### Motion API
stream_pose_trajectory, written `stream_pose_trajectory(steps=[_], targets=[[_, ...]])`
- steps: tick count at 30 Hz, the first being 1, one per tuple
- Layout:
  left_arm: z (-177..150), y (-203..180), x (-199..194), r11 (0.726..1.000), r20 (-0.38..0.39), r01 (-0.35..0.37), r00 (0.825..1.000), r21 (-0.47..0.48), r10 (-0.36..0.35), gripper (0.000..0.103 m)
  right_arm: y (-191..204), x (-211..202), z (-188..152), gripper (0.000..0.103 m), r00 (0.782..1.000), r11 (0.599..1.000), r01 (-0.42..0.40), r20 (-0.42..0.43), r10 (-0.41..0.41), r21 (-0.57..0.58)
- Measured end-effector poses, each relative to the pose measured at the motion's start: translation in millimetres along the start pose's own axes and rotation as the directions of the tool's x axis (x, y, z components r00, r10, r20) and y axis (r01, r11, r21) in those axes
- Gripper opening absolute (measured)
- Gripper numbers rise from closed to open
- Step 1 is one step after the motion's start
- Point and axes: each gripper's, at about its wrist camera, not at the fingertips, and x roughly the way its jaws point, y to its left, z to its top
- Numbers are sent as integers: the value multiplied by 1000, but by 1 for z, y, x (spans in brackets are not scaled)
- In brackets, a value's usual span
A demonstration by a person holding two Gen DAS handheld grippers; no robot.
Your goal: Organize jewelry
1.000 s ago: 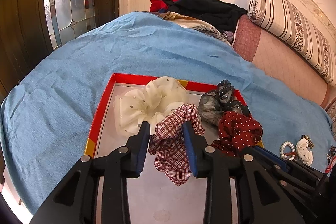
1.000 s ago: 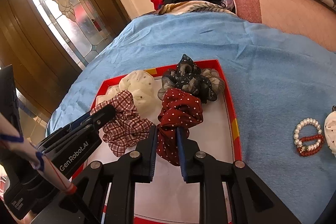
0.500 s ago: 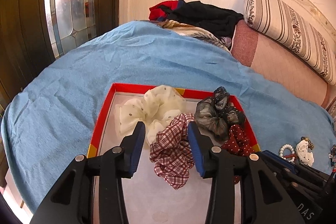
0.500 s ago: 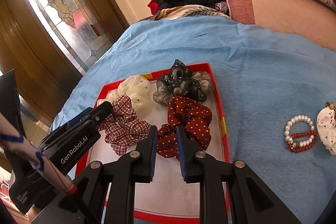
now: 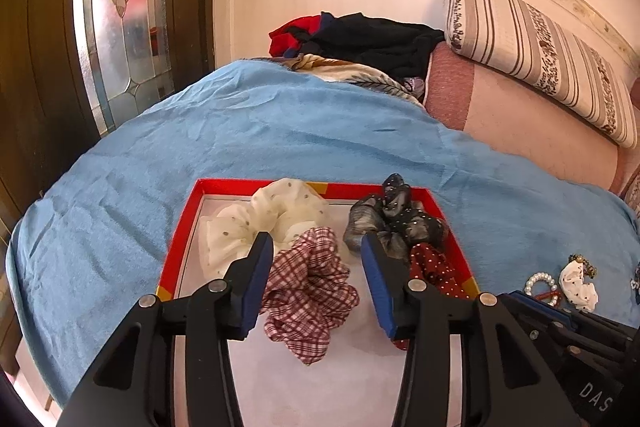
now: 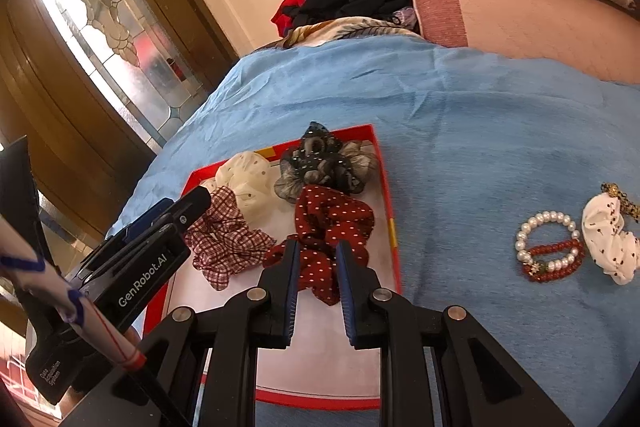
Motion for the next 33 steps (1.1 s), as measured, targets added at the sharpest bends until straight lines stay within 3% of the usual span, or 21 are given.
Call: stream_pose_trajectory(steps=[21,33], targets=[[-2,-57,-5,994,43,39,998,107,-44,50,-72,-45,-5,21,998,995,48,36,-51,83],[-10,-94,-2,981,32,77,996,178,-84,51,-148,-95,-15,22,991,977,88,86,-106,195]])
